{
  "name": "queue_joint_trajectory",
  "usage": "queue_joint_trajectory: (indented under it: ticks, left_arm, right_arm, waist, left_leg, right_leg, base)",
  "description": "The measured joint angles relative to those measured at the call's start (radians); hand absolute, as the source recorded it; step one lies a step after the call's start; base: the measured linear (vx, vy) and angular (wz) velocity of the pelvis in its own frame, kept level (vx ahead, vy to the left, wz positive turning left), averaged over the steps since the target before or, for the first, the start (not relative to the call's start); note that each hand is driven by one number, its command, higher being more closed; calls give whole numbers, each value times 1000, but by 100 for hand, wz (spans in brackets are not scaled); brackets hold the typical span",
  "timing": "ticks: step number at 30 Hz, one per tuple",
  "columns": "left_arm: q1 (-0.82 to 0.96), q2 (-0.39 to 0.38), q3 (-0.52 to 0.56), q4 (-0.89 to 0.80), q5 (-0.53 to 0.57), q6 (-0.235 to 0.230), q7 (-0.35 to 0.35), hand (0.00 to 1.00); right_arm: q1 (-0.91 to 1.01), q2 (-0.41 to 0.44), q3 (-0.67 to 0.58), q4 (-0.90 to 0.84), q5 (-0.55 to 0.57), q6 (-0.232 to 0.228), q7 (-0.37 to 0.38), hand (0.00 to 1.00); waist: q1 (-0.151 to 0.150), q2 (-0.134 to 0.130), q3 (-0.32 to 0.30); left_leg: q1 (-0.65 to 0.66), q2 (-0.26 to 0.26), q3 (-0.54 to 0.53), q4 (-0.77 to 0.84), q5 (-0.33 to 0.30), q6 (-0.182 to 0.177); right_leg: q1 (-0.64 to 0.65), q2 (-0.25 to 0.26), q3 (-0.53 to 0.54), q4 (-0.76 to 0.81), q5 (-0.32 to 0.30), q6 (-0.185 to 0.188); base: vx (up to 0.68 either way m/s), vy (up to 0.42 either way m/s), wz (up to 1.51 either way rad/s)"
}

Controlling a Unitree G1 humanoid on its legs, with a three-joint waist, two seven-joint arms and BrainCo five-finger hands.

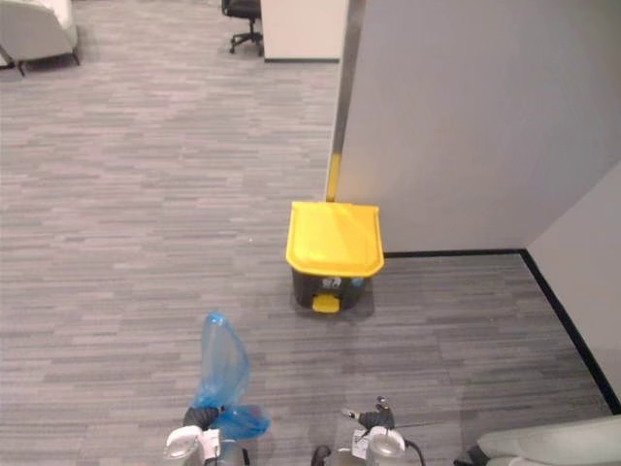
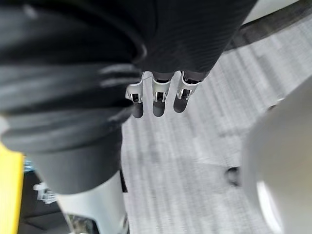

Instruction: Gather rubbish on tea table into small bin, then transfer packed bag to large trash can.

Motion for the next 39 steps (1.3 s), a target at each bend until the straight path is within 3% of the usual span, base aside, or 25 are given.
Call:
queue_joint_trajectory:
  ticks: [2,3,5,10,13,16,19,20,21,22,24,25,27,29,30,31,32,33,34,37,39]
  left_arm:
    - [-7,-2,-9,-1,0,0,-1,100]
    - [0,0,-13,1,0,-1,-2,100]
    - [-8,19,-24,14,0,-3,-2,100]
    - [-12,38,-40,43,0,-2,-2,100]
    - [-4,43,-61,51,0,4,-3,100]
    - [1,62,-77,51,0,10,1,100]
    - [0,68,-67,51,0,15,4,100]
    - [-2,67,-66,51,0,15,5,100]
    - [-1,70,-66,52,0,15,4,100]
    - [-3,73,-65,58,0,15,4,100]
    - [-7,51,-60,76,1,15,2,100]
    - [-8,46,-55,76,1,15,3,100]
    - [-7,41,-36,76,2,15,2,100]
    - [0,33,-22,50,1,15,-4,100]
    - [0,30,-15,40,1,15,-5,100]
    - [0,19,0,31,1,14,-6,100]
    - [2,12,1,26,2,14,-11,100]
    - [0,2,-1,17,1,14,-15,100]
    - [-6,-8,-1,20,1,15,-17,100]
    - [-13,-6,-12,21,1,14,-19,100]
    - [-20,-4,-35,23,1,15,-21,100]
  right_arm:
    - [4,-4,-7,1,0,0,-2,0]
    - [13,-6,-18,11,0,2,-2,0]
    - [12,1,-31,31,0,5,0,0]
    - [7,-2,-39,34,0,4,0,0]
    - [6,9,-38,25,-2,4,3,0]
    - [6,9,-36,21,-3,3,5,0]
    - [4,6,-35,20,-4,0,4,0]
    - [-5,6,-34,22,-4,0,4,0]
    - [-3,7,-33,25,-8,1,4,0]
    - [3,3,-35,26,-8,1,4,0]
    - [2,-22,-42,35,-10,3,1,0]
    - [1,-24,-43,35,-10,3,1,0]
    - [2,-21,-42,37,-9,3,2,0]
    - [15,-18,-29,26,-6,3,1,0]
    - [15,-18,-28,25,-6,3,1,0]
    - [14,-15,-28,24,0,4,1,0]
    - [13,-12,-28,21,2,3,2,0]
    - [12,-10,-28,17,5,2,2,0]
    - [12,-9,-29,16,10,3,1,0]
    - [22,4,-31,3,11,3,2,0]
    - [28,3,-40,5,11,5,2,0]
  waist:
    - [1,5,-1]
    - [11,-13,-6]
    - [5,-38,-22]
    - [9,-31,-20]
    - [5,-26,-12]
    - [5,-30,-7]
    - [-3,-30,-6]
    - [-7,-32,-7]
    - [-11,-45,-10]
    - [-15,-50,-10]
    - [-17,-9,-13]
    - [-18,-6,-13]
    - [-18,-6,-7]
    - [-8,-7,3]
    - [-3,-5,5]
    - [8,4,2]
    - [8,-5,4]
    - [8,6,-5]
    - [9,20,-10]
    - [6,-12,-21]
    - [7,-19,-20]
  left_leg:
    - [-17,-43,-6,-239,78,-3]
    - [9,-81,-3,-303,178,2]
    - [24,-129,6,-349,188,23]
    - [85,-155,42,-333,131,60]
    - [170,-162,55,-374,104,77]
    - [230,-166,51,-396,72,79]
    - [280,-157,39,-422,54,63]
    - [286,-154,31,-436,52,51]
    - [291,-164,21,-446,51,35]
    - [296,-168,6,-449,48,26]
    - [319,-138,-34,-489,62,-4]
    - [320,-134,-38,-491,65,-9]
    - [305,-112,-47,-425,63,-17]
    - [153,-42,-61,-4,58,-25]
    - [133,-27,-54,51,53,-18]
    - [94,4,-28,104,42,-5]
    - [76,9,-11,73,34,3]
    - [62,8,-2,-50,50,12]
    - [64,-1,-13,-166,60,-11]
    - [108,-62,-14,-291,72,-12]
    - [121,-86,-2,-305,82,-3]
  right_leg:
    - [23,-23,8,-11,-14,42]
    - [27,-44,40,-19,-20,71]
    - [53,-75,47,-69,-5,105]
    - [79,-110,99,-27,12,133]
    - [-77,-148,131,371,19,163]
    - [-161,-156,114,516,-45,145]
    - [-215,-112,77,393,-68,130]
    - [-230,-92,64,279,-42,117]
    - [-222,-79,73,121,55,93]
    - [-215,-71,74,112,97,29]
    - [-190,-45,38,96,80,12]
    - [-188,-42,34,99,73,7]
    - [-154,-29,14,84,60,-10]
    - [-43,-3,5,18,49,-27]
    - [-30,2,6,15,45,-32]
    - [1,11,15,2,43,-35]
    - [7,9,23,-8,42,-34]
    - [12,7,38,-9,38,-19]
    - [7,9,52,-1,31,3]
    - [4,-18,69,-50,53,49]
    - [21,-38,78,-84,69,63]
  base:
    - [309,207,-16]
    - [206,154,-13]
    - [292,144,10]
    - [242,151,-13]
    - [173,131,-4]
    - [176,25,5]
    - [170,-67,13]
    - [201,-120,23]
    - [219,-136,26]
    - [258,-150,23]
    - [324,-159,23]
    - [358,-181,24]
    - [276,-156,21]
    - [239,-64,17]
    - [198,32,-19]
    - [137,59,-28]
    - [165,115,-38]
    - [167,171,-35]
    - [172,191,-28]
    - [133,136,-1]
    - [97,129,-10]
